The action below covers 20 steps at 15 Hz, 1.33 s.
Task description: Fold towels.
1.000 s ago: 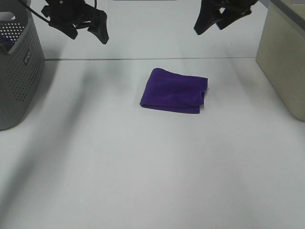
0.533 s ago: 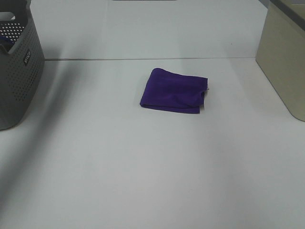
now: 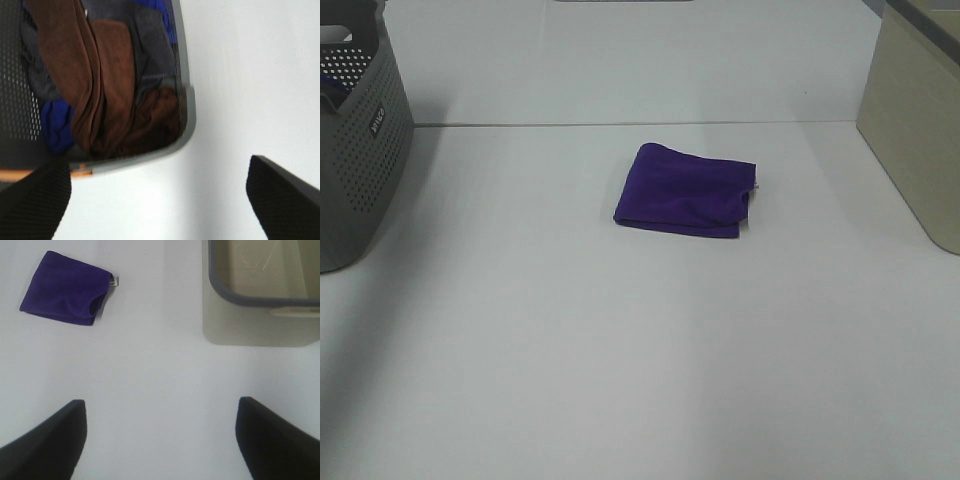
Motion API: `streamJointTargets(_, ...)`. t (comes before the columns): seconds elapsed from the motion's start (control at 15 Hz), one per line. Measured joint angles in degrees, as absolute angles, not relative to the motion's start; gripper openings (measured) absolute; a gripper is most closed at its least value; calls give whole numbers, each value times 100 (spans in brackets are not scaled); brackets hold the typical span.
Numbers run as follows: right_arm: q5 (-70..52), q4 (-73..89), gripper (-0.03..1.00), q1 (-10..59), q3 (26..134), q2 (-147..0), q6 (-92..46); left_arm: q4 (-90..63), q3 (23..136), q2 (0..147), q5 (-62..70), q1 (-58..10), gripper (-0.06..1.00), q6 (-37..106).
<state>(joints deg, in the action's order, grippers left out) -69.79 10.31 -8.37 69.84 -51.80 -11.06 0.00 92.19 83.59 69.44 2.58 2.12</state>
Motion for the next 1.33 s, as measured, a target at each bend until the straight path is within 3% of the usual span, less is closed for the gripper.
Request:
streamJointTargets(0.27,-6990,985,80,-837,4968,-2126,-1106,34,5844,5088,6240,258,87,229)
streamJointTargets(0.53,-6996,602,80,-837,3592,-206,-1100,40,3930,2458,5884,258,87,235)
streamJointTargets(0.93,-7024,642,80,-837,2951,23,-859,-46,3231,109,6583,258,87,235)
streamJointTargets(1.33,-7030,630,80,-327,2848,23,-814,-46,3002,-34,6308,258,87,183)
